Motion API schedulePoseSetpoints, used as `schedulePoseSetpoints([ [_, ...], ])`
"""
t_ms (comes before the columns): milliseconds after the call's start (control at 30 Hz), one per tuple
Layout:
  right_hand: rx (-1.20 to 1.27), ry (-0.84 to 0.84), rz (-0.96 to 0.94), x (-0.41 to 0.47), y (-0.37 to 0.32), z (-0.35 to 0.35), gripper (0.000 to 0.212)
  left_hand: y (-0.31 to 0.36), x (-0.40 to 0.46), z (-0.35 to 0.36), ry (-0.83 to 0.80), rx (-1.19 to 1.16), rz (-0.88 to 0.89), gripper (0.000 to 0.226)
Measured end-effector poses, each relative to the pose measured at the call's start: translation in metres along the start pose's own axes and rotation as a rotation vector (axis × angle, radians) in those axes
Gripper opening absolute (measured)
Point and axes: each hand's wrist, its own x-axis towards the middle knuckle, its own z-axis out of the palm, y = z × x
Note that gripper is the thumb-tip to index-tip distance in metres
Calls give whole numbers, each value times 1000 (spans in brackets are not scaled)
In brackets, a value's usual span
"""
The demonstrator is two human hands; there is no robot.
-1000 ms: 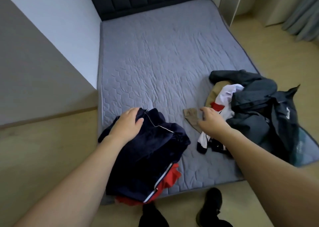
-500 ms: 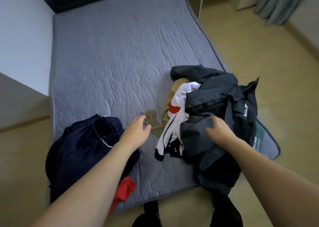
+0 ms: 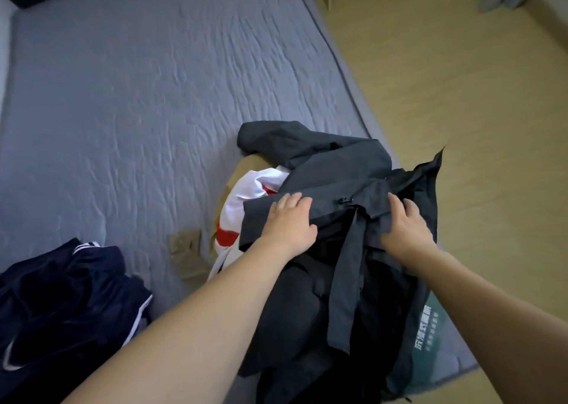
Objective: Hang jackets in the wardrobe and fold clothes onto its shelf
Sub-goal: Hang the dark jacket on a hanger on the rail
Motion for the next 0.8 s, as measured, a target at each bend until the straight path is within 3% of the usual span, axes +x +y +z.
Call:
schedulePoseSetpoints([
  [133,-284,17,-64,51,21,10,89,17,49,35,-30,241,-109,84],
  [200,-369,10,-112,70,27,17,91,11,55,47,-77,301,-185,64],
  [267,-436,16,-165,83,31,22,95,-1,52,57,-123,144,-203,22],
  [400,-636,57,-279,82,25,24,87,-28,9,50,-124,-473,-161,13],
  [533,-612,32,-417,61,-16,11,74,-56,-59,-2,100,-765,-251,14],
  [700,-354,165,-555,6,-128,-4,84,-78,-169,-95,352,-650,-212,19],
  [800,-424,122,-779,-36,-212,-4,42,-115,-240,-148,589,-562,-257,24],
])
